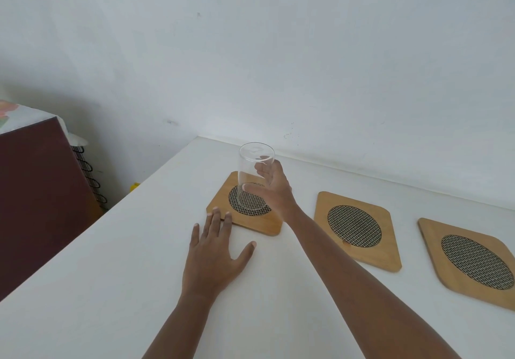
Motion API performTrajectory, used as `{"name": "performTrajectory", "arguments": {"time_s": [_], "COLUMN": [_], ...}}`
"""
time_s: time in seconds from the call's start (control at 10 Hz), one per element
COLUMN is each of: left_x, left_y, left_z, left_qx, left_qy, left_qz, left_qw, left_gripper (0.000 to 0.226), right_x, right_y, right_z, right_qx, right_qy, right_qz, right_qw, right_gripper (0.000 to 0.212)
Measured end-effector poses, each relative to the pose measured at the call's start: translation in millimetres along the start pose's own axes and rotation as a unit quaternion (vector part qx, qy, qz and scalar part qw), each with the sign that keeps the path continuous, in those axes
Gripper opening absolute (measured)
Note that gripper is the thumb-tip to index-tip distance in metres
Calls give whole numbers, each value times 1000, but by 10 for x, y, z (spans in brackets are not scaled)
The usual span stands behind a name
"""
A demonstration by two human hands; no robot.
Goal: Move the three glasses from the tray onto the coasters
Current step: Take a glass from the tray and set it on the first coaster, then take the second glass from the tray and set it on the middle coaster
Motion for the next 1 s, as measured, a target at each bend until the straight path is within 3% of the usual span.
{"name": "performTrajectory", "arguments": {"time_s": [0.2,0.3,0.4,0.5,0.7,0.8,1.0], "left_x": [-4,-8,-6,-11,50,142,378], "left_y": [5,1,0,8,-17,-38,141], "left_z": [-3,3,3,3,55,145,333], "left_qx": [-10,-2,1,-9,-1,-5,-21], "left_qy": [-2,0,0,-3,10,39,29], "left_qz": [-1,-2,-4,-10,-12,-7,-64], "left_qw": [1000,1000,1000,1000,1000,999,997], "left_gripper": [77,76,76,75,68,61,62], "right_x": [-14,68,330,748,1615,1941,2412], "right_y": [18,-7,-95,-152,-249,-276,-551], "right_z": [53,88,109,79,-12,57,368], "right_qx": [-5,22,52,120,358,449,505], "right_qy": [7,14,8,-39,-69,-43,107], "right_qz": [-7,6,54,95,106,61,-8], "right_qw": [1000,1000,997,987,925,891,856], "right_gripper": [69,86,90,76,57,55,56]}}
Point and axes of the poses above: each hand's wrist, its own x-axis away from the middle knuckle, its own y-axis out of the palm, z = x × y, the point moved 8 cm from there along -x, towards the middle knuckle, and after that the axes turned 14 degrees about -z, right-handed, at the moved point
